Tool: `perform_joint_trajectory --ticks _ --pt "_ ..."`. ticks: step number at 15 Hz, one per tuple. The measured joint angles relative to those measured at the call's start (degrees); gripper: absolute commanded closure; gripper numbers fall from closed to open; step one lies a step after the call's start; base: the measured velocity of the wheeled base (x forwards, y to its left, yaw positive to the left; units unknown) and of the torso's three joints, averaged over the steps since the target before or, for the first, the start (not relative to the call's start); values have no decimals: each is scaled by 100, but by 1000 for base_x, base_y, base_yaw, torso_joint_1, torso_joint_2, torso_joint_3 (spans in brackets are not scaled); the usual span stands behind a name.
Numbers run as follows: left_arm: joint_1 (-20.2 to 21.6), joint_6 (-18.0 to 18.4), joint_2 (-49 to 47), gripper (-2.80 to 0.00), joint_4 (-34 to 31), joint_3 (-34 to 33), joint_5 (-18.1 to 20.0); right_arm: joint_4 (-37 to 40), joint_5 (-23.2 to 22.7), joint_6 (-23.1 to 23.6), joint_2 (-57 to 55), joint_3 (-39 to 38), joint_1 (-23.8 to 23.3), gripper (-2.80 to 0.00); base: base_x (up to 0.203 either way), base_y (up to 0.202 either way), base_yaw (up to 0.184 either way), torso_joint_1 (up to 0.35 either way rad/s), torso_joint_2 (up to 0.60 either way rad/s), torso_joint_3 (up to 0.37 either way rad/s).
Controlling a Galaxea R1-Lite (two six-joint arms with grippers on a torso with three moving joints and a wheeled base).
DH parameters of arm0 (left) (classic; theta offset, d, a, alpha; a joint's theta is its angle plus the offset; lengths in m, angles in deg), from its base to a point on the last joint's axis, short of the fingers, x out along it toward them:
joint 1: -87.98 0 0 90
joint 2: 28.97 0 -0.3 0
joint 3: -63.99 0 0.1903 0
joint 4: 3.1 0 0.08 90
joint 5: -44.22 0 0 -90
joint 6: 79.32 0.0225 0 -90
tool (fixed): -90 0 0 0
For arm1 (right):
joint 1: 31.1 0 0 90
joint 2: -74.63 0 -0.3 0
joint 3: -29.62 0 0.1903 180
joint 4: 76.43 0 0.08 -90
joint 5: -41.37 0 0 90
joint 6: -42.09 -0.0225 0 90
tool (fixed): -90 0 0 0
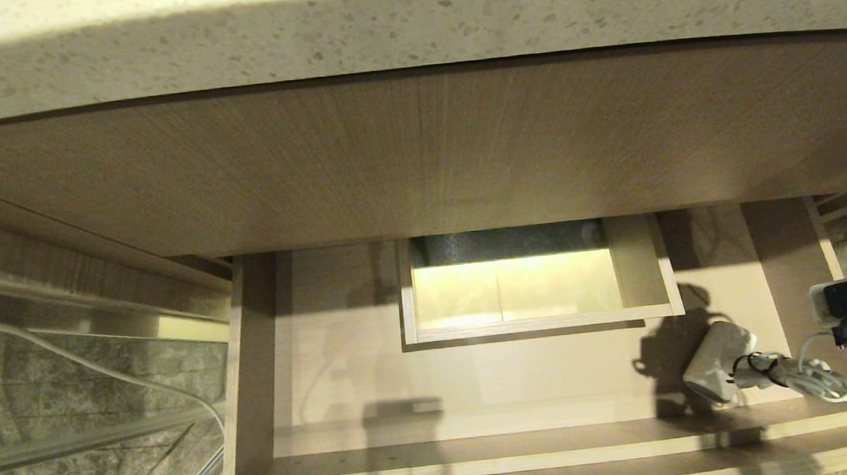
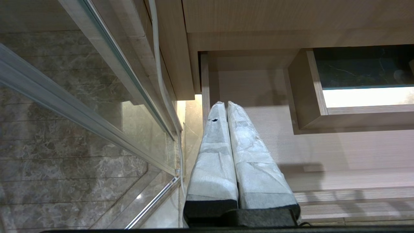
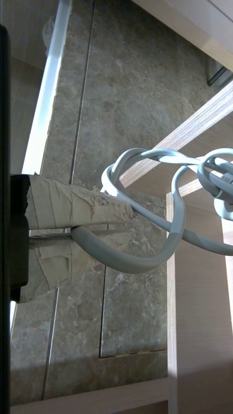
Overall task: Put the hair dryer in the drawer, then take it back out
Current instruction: Put it into the drawer
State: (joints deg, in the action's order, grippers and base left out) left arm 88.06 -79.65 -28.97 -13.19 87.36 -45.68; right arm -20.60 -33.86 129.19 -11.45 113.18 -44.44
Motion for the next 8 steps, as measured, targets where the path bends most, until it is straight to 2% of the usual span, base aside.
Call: perform_joint_trajectory --ticks 1,8 --pt "0 2 0 0 0 0 0 -9 -7 21 0 -3 -6 -280 0 0 0 0 0 0" --pt "0 2 0 0 -1 0 0 -79 33 -83 -13 16 -11 -280 0 0 0 0 0 0"
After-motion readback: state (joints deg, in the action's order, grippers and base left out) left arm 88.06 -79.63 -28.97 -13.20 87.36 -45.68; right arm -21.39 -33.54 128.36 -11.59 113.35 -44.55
